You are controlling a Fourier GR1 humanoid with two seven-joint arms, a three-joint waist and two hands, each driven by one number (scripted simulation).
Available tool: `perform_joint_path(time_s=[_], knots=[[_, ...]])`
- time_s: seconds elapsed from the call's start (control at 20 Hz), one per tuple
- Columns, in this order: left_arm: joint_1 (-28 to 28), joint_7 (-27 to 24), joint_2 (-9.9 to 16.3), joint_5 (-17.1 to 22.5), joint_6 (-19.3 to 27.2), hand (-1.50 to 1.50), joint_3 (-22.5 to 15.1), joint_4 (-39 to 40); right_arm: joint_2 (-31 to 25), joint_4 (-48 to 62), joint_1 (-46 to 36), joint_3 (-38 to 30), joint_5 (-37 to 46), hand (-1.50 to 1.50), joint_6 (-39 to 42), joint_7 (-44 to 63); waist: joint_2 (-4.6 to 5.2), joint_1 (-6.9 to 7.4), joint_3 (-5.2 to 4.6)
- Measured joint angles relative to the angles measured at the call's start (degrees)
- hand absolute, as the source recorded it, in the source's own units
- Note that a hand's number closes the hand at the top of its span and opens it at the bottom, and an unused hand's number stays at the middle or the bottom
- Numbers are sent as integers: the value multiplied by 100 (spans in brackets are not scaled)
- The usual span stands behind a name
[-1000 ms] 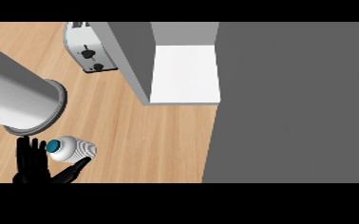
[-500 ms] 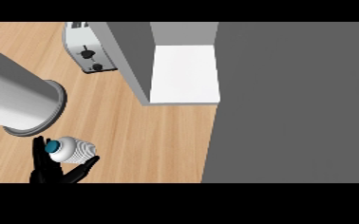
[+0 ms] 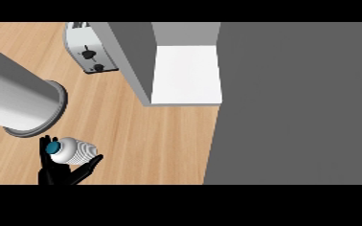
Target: Pick up the bottled water, place it into the cabinet and close the cabinet
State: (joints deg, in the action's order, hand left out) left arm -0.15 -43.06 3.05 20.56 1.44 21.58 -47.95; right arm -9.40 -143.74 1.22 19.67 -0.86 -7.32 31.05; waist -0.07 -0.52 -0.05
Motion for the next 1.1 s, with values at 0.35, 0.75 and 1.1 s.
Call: perform_joint_path(time_s=[0.35,0.75,1.1], knots=[[-326,-280,81,219,-325,-150,126,581,39,11,90,43,21,-150,-76,-57,-14,10,40],[-735,-290,156,383,-843,150,91,1007,-66,18,412,-142,2,-150,55,-392,-14,-14,44],[-1072,-797,157,-15,-276,150,-112,1158,-124,32,656,-432,-50,-150,239,-648,-5,-32,13]])
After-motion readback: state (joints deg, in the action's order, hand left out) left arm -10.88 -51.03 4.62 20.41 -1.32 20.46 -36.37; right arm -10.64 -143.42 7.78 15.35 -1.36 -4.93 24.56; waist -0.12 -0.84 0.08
